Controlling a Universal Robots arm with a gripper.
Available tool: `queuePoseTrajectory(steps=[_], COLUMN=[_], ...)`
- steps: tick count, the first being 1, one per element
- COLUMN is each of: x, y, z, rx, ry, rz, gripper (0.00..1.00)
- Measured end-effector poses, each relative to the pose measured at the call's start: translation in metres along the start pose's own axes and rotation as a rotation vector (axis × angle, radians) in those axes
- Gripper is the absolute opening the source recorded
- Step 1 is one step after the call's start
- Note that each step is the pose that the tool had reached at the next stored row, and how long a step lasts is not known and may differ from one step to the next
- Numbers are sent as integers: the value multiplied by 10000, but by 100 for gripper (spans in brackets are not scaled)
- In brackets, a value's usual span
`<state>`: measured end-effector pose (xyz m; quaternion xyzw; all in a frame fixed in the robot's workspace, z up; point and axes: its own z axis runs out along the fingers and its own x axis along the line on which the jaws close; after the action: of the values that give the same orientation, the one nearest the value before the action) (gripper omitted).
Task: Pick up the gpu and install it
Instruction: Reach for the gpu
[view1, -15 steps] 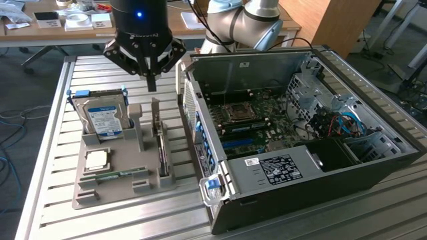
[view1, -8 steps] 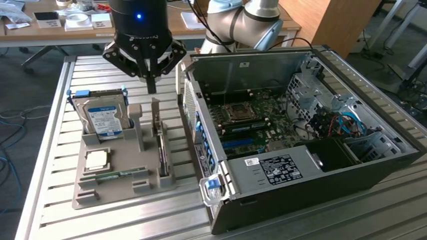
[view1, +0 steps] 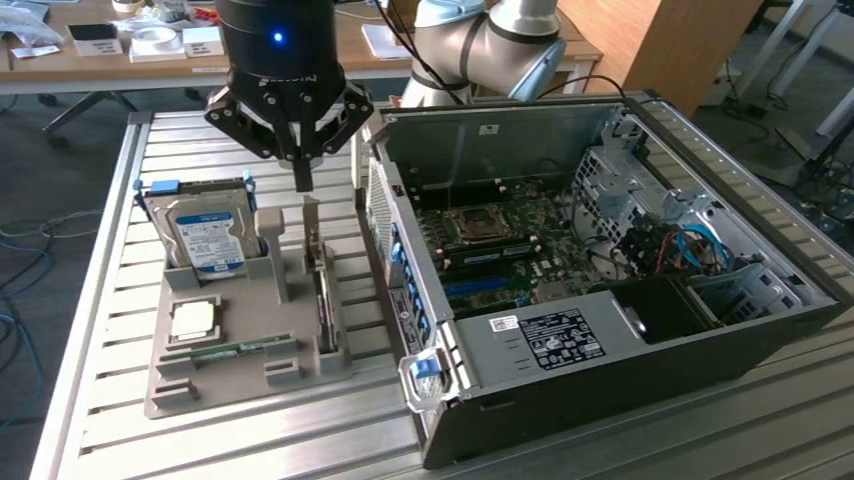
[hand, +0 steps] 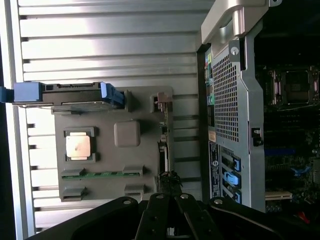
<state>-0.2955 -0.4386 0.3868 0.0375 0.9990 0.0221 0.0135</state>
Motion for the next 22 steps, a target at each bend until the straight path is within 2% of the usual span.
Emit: queuePoseTrajectory(steps=[18,22], x=[6,7], y=[-129,-135], z=[-3,-3], rx=[0,0], ry=[0,0], rz=[-1,1], gripper=[11,11])
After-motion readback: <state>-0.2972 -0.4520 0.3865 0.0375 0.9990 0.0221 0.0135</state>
